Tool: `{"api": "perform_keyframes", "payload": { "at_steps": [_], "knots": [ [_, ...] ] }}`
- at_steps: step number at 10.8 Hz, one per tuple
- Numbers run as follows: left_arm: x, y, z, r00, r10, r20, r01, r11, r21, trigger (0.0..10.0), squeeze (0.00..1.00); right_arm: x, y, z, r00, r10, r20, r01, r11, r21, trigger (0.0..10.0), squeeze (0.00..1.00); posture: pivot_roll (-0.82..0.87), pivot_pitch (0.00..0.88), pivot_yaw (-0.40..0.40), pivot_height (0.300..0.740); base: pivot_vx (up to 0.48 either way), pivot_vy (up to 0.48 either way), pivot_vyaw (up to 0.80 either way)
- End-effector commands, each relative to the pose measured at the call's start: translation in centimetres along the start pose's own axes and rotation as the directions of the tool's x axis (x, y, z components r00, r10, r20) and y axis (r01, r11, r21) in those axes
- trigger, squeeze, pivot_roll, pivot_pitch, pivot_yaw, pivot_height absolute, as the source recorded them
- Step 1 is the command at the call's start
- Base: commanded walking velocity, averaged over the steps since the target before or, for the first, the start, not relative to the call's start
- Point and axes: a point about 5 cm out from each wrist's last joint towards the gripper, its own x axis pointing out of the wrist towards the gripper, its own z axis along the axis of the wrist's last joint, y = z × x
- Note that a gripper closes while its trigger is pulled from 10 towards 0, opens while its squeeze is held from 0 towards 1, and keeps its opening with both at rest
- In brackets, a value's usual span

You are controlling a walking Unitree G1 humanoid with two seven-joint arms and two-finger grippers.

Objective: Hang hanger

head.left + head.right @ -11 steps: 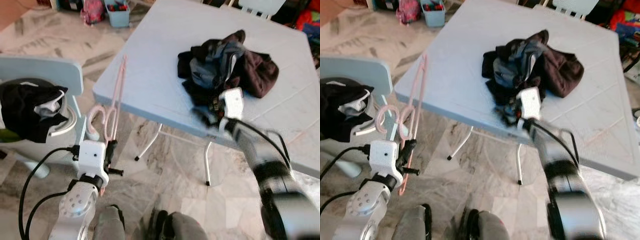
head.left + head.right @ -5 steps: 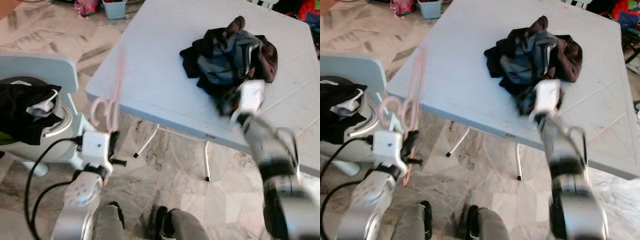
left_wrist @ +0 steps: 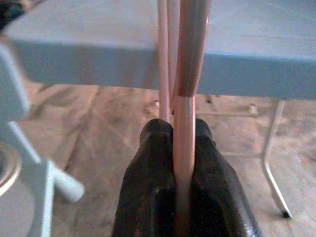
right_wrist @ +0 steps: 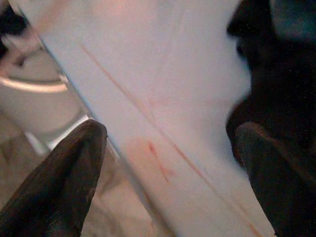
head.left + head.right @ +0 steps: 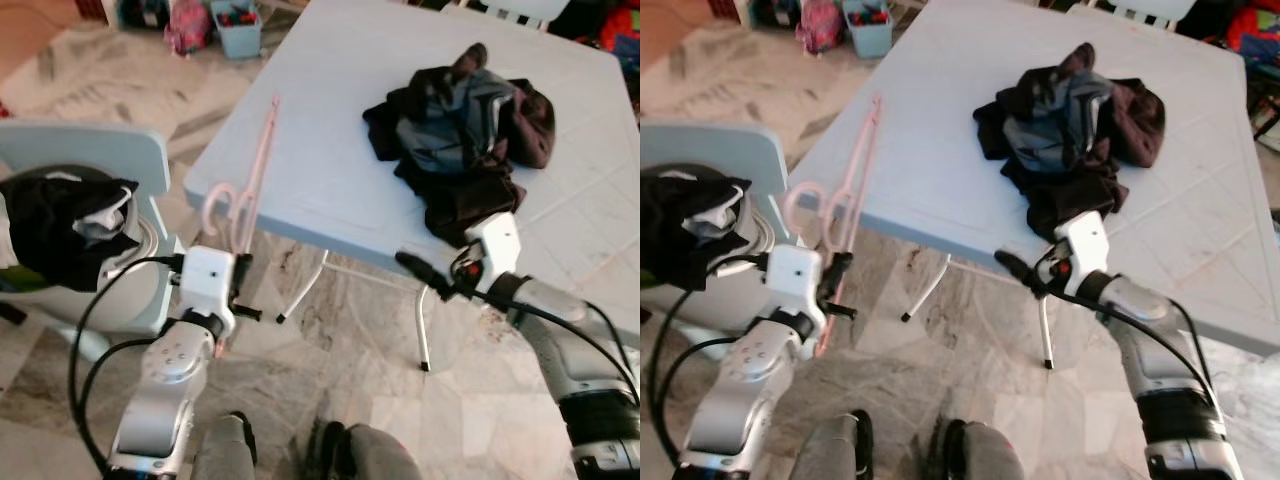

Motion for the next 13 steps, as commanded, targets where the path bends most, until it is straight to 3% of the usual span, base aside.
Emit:
{"api": "perform_keyframes", "payload": {
  "at_steps": [1,2,3,4,5,7,9,13],
  "knots": [
    [-0.1,-0.5,-0.6,0.998,-0.050,-0.023,0.050,0.999,0.007,10.0,0.00,-0.4,0.2,0.7,0.999,-0.004,0.039,0.004,1.000,0.002,10.0,0.00,0.00,0.085,-0.044,0.740,0.000,0.000,0.00],
    [-0.6,-1.1,-1.3,0.990,-0.134,-0.049,0.137,0.989,0.063,10.0,0.00,-0.7,1.3,0.7,0.994,-0.042,0.101,0.038,0.998,0.046,10.0,0.00,0.00,0.079,-0.040,0.740,0.000,0.000,0.00],
    [-0.7,-1.0,-1.4,0.991,-0.123,-0.051,0.126,0.990,0.060,10.0,0.00,-0.7,1.4,0.2,0.984,-0.137,0.112,0.130,0.989,0.065,10.0,0.00,0.00,0.079,-0.040,0.740,0.000,0.000,0.00],
    [-0.7,-0.8,-1.3,0.994,-0.101,-0.042,0.103,0.994,0.045,10.0,0.00,-1.1,1.1,-0.3,0.912,-0.382,0.152,0.368,0.923,0.110,10.0,0.00,0.00,0.085,-0.039,0.740,0.000,0.000,0.00],
    [-0.6,-0.9,-1.2,0.995,-0.097,-0.037,0.098,0.995,0.031,10.0,0.00,-1.4,1.3,-1.1,0.881,-0.457,0.124,0.442,0.887,0.131,10.0,0.00,0.00,0.088,-0.043,0.740,0.000,0.000,-0.44],
    [-0.6,-1.3,-1.3,0.993,-0.110,-0.032,0.111,0.994,0.025,10.0,0.00,-1.4,3.0,-2.1,0.881,-0.465,0.093,0.451,0.882,0.135,10.0,0.00,-0.01,0.091,-0.051,0.740,0.000,0.000,-0.40],
    [-0.5,-1.4,-1.2,0.993,-0.115,-0.025,0.116,0.993,0.028,10.0,0.00,-1.4,2.8,-2.5,0.853,-0.517,0.079,0.504,0.853,0.136,10.0,0.00,-0.01,0.097,-0.052,0.740,0.000,0.000,-0.28],
    [-0.5,-1.8,-1.0,0.991,-0.131,-0.012,0.132,0.991,0.036,10.0,0.00,-1.3,2.2,-2.7,0.833,-0.549,0.065,0.538,0.832,0.134,10.0,0.00,-0.01,0.105,-0.057,0.740,-0.133,0.000,-0.12]
  ]
}}
